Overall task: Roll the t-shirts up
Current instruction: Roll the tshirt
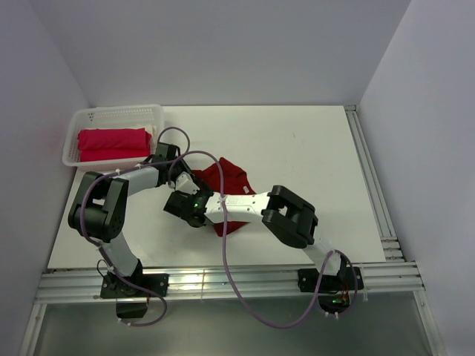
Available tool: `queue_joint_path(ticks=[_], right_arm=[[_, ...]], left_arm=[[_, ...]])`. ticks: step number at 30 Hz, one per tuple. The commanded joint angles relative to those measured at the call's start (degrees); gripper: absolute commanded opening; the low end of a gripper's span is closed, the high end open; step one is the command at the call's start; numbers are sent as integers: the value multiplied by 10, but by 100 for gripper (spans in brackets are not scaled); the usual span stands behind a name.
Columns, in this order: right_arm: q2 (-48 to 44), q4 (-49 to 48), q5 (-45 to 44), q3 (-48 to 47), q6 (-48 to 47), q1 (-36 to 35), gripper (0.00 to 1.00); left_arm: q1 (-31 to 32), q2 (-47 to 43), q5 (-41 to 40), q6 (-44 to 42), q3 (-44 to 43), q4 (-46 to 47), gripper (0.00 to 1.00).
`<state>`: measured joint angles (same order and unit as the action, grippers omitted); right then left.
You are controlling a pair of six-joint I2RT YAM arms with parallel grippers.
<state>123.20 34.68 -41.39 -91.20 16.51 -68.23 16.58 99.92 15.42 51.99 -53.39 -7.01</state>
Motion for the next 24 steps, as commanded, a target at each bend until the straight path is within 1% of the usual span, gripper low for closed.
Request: queue_joint_path(ticks=[1, 2, 4, 5, 6, 7, 9, 10, 11, 13, 14, 16, 17, 18, 19, 20, 21, 22, 24], right_arm=[[14, -17, -30, -24, -7, 6, 67], [16, -18, -28, -25, -6, 6, 63], [17, -18, -16, -25, 0, 8, 42], [15, -18, -8, -25, 2, 8, 28], [14, -17, -3, -25, 6, 11, 6], [12, -14, 12, -25, 15, 14, 0], [-9, -27, 32, -12, 20, 17, 0], [-19, -34, 45, 9, 24, 19, 0], [-40, -50, 86, 21, 36, 25, 0], [-65, -68, 127, 58, 53, 35, 0], [-89, -91, 180, 72, 71, 51, 0], [-116, -134, 232, 118, 99, 69, 0], [-137, -147, 254, 134, 108, 90, 0], [-146, -163, 303, 164, 117, 100, 0], [-155, -195, 326, 179, 129, 112, 0], [-171, -210, 343, 193, 135, 122, 0], [-175, -223, 390, 204, 140, 141, 0], [-178, -243, 410, 219, 148, 150, 0], [-181, -267, 479, 244, 154, 178, 0]], left_arm=[[3, -2, 15, -1, -8, -11, 15], [3, -1, 16, -2, -8, -12, 15], [3, 0, 20, -2, -10, -12, 15], [3, 0, 21, -3, -10, -11, 16], [3, -2, 26, -3, -9, -9, 17], [2, -3, 27, -2, -8, -9, 20], [-1, -12, 32, 1, -2, -1, 26], [-2, -15, 35, 2, 3, 2, 30], [-7, -18, 39, 5, 6, 10, 40], [-12, -24, 52, 3, 8, 16, 47], [-17, -27, 57, 0, 9, 21, 52], [-23, -32, 68, -2, 7, 22, 56], [-28, -35, 71, -5, 7, 23, 60], [-31, -41, 76, -7, 7, 26, 62], [-34, -46, 78, -7, 8, 25, 68], [-38, -51, 79, -8, 7, 24, 71], [-41, -60, 78, -10, 9, 24, 74], [-43, -65, 80, -12, 8, 22, 80], [-45, -79, 82, -18, 7, 21, 81]])
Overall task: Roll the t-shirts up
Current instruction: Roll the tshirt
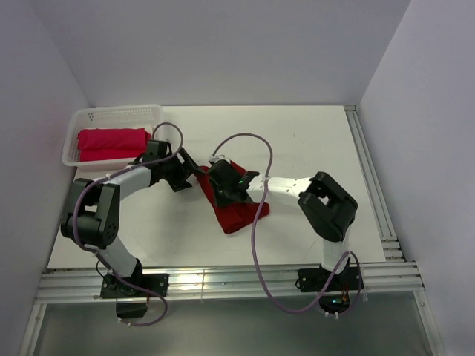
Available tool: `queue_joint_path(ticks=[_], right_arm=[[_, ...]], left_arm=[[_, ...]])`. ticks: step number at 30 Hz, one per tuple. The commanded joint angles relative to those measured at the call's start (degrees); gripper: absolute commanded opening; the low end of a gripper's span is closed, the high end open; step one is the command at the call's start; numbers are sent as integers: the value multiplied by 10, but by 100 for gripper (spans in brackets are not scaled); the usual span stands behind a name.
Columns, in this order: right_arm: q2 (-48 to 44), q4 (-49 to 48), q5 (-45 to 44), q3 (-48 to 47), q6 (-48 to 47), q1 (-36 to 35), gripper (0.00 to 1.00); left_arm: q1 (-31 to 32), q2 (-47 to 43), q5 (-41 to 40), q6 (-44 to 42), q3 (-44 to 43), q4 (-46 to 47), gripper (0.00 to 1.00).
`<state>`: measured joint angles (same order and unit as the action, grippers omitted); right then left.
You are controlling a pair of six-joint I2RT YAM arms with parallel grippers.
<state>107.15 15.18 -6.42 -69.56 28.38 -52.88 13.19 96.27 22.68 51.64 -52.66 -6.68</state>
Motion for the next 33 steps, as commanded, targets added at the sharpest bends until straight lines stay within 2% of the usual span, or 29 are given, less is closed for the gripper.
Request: queue_joint_path(ticks=[1, 3, 7, 10, 16, 21, 27, 33], right_arm=[[-23, -103, 160, 37, 45, 32, 0], [-21, -143, 244, 72, 64, 61, 0], [-6, -274, 342, 135, 137, 104, 0], [12, -342, 386, 166, 182, 122, 0], [64, -506, 457, 220, 283, 143, 0], [106, -618, 477, 253, 356, 150, 0], [119, -612, 477, 251, 363, 156, 0], [124, -600, 479, 239, 361, 162, 0]], left_arm=[[-12, -47, 12, -15, 4, 20, 82], [-12, -63, 18, -17, 17, 33, 83], [-12, -81, 41, -13, 48, 103, 84], [-6, -86, 57, -13, 68, 134, 84], [20, -64, 40, -25, 79, 146, 84], [35, -41, 34, -22, 89, 187, 82], [49, -42, 4, -31, 91, 176, 80], [49, -83, -38, -57, 102, 120, 81]])
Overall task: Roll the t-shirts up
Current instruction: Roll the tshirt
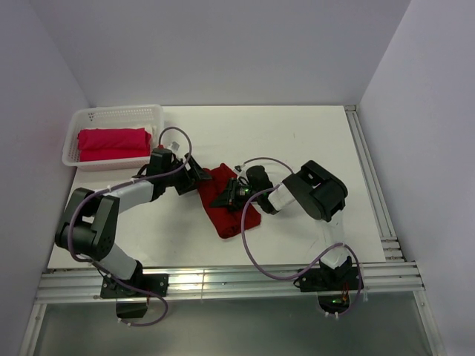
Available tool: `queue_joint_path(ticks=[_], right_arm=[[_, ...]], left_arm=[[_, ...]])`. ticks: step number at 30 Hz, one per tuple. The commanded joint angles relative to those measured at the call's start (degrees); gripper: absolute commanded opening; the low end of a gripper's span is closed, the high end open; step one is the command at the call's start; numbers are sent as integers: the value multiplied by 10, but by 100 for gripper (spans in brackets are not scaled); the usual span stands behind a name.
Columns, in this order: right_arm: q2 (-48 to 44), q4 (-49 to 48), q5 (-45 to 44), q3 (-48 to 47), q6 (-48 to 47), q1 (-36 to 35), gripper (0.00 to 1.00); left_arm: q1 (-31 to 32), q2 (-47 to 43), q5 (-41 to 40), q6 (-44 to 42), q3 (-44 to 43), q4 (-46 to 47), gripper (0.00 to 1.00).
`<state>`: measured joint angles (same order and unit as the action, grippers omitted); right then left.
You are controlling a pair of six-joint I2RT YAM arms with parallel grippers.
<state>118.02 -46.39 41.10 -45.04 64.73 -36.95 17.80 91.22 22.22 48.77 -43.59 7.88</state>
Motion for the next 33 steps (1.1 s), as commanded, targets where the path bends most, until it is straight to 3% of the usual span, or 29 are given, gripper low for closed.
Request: queue_joint_path(ticks=[1, 7, 17, 20, 26, 29, 33], right_arm=[[16, 17, 4, -7, -2, 4, 0], [20, 25, 8, -16, -7, 5, 0], [20, 43, 9, -22, -16, 5, 0], [20, 43, 12, -22, -18, 5, 0], [17, 54, 19, -17, -30, 5, 1], [-5, 80, 14, -12, -49, 4, 16], [-34, 121, 10, -1, -65, 3, 30]], left_arm=[[3, -37, -37, -29, 14, -29, 81], [3, -51, -38, -12, 36, -6, 85], [7, 42, -33, 14, 2, 34, 86], [8, 64, -40, 22, -10, 35, 79], [10, 73, -78, 48, -17, 39, 47], [10, 68, -105, 60, -19, 28, 33], [11, 63, -135, 70, -26, 13, 28]])
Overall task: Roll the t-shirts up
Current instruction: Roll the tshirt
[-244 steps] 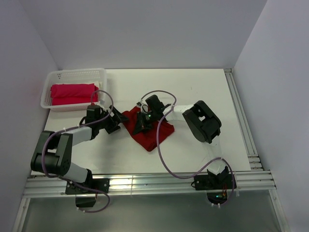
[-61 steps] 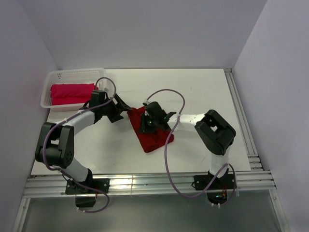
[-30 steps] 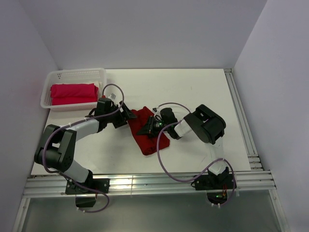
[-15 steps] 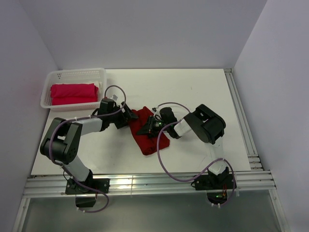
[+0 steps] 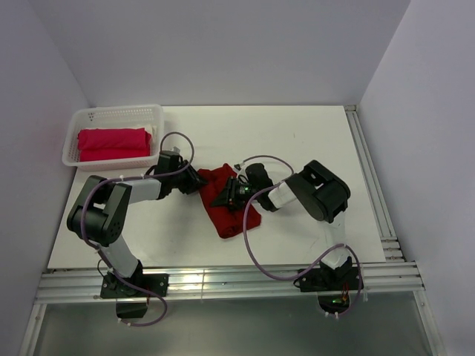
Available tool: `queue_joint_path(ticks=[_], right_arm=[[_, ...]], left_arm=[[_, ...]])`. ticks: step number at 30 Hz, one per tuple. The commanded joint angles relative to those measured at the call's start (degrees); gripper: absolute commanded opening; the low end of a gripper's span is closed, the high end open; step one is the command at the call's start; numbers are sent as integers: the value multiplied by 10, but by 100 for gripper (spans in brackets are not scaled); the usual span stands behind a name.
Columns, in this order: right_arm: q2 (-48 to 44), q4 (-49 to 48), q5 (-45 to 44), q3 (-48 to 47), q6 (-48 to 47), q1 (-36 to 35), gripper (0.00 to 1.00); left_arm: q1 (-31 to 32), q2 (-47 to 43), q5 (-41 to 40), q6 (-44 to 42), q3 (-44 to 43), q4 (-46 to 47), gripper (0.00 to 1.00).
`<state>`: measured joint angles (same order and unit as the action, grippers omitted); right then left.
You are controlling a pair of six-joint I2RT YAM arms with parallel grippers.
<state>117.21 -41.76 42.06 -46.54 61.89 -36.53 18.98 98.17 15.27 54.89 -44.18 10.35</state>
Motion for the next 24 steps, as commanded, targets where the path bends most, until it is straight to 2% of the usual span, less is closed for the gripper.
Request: queue_joint_path(ticks=[1, 7, 18, 22, 24], right_arm=[[-32, 85, -1, 17, -41, -2, 40], [-93, 186, -20, 34, -88, -13, 57], [-166, 304, -59, 64, -122, -85, 57], [-190, 319, -76, 88, -116, -121, 54], [-207, 324, -79, 107, -114, -127, 56]], left_arm=[[-1, -7, -71, 9, -27, -18, 28], [3, -25, -112, 15, -34, -49, 28], [18, -25, -150, 22, -58, -88, 28], [18, -25, -149, 21, -64, -96, 29], [18, -26, -150, 17, -64, -100, 29]])
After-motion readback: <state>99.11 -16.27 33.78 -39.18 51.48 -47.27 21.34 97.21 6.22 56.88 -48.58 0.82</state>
